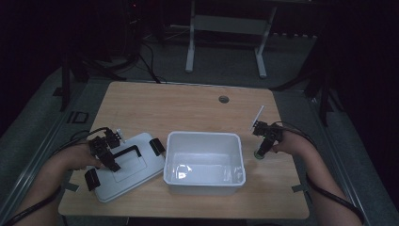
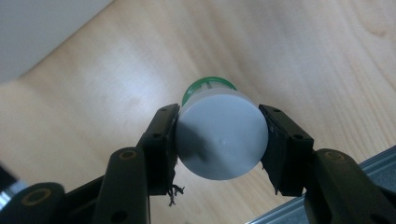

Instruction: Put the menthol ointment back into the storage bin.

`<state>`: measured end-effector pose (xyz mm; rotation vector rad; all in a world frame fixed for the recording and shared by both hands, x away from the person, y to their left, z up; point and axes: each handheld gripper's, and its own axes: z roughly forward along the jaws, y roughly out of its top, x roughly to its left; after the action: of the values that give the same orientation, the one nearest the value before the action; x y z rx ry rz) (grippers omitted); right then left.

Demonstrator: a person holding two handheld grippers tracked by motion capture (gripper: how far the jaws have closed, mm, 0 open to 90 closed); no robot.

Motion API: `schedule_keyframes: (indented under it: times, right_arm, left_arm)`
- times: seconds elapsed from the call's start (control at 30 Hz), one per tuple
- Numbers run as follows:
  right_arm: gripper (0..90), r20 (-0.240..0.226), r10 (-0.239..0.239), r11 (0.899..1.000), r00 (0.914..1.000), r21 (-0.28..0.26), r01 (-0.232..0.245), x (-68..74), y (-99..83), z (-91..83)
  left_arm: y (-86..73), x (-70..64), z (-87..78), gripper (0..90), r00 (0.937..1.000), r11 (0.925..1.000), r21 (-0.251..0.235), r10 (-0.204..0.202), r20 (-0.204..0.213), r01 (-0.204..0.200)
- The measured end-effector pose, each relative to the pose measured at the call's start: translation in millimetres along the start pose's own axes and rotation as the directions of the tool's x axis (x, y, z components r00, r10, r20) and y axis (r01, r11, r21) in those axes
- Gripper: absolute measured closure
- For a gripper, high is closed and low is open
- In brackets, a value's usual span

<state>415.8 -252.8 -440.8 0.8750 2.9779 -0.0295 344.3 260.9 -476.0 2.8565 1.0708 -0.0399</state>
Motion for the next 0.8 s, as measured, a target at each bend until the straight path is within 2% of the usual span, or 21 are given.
schedule_keyframes:
  times: [0.1, 0.2, 0.4, 0.43, 0.47, 0.57, 0.7, 0.77, 0.8]
  right_arm:
    - [50.3, -0.019, -0.058, 0.998, 0.9981, 0.002, 0.058, 7.6, -6.4, -4.3]
    - [50.3, -0.033, -0.096, 0.995, 0.9948, -0.006, 0.096, 13.6, -12.7, -9.5]
    - [50.4, -0.018, -0.181, 0.983, 0.9832, -0.003, 0.181, 25.4, -23.1, -22.6]
    - [50.4, -0.018, -0.181, 0.983, 0.9832, -0.003, 0.181, 25.4, -23.1, -22.6]
    - [50.4, -0.003, -0.211, 0.977, 0.9775, 0.013, 0.211, 30.7, -24.7, -27.5]
    - [50.4, -0.002, -0.230, 0.973, 0.9731, 0.022, 0.230, 35.8, -25.3, -32.7]
    - [50.5, 0.007, -0.267, 0.964, 0.9637, 0.016, 0.267, 46.1, -24.2, -50.1]
    - [50.4, 0.009, -0.272, 0.962, 0.9623, 0.015, 0.272, 48.2, -23.4, -54.3]
    - [50.4, 0.022, -0.290, 0.957, 0.9568, 0.017, 0.290, 52.6, -21.5, -62.9]
  left_arm:
    - [0.7, 0.4, -0.6, 31.9, 1.0000, 1.0000, 0.000, -0.006, 0.000, 0.006]
    - [1.4, -0.6, -0.2, 31.9, 1.0000, 1.0000, 0.001, -0.004, 0.000, 0.004]
    - [1.6, -0.8, -1.1, 31.9, 1.0000, 1.0000, 0.000, -0.005, -0.001, 0.005]
    - [1.6, -0.8, -1.1, 31.9, 1.0000, 1.0000, 0.000, -0.005, -0.001, 0.005]
    - [2.1, -0.9, -1.4, 31.9, 1.0000, 1.0000, -0.002, -0.003, 0.001, 0.003]
    - [2.7, -1.5, -1.3, 31.9, 1.0000, 1.0000, -0.001, -0.003, 0.001, 0.003]
    - [3.9, -1.5, -1.5, 31.9, 1.0000, 1.0000, 0.004, 0.001, -0.003, -0.001]
    - [3.9, -1.5, -1.7, 31.9, 1.0000, 1.0000, 0.003, 0.000, -0.001, 0.000]
    - [3.8, -1.7, -2.2, 31.9, 1.0000, 1.0000, 0.001, -0.001, -0.003, 0.001]
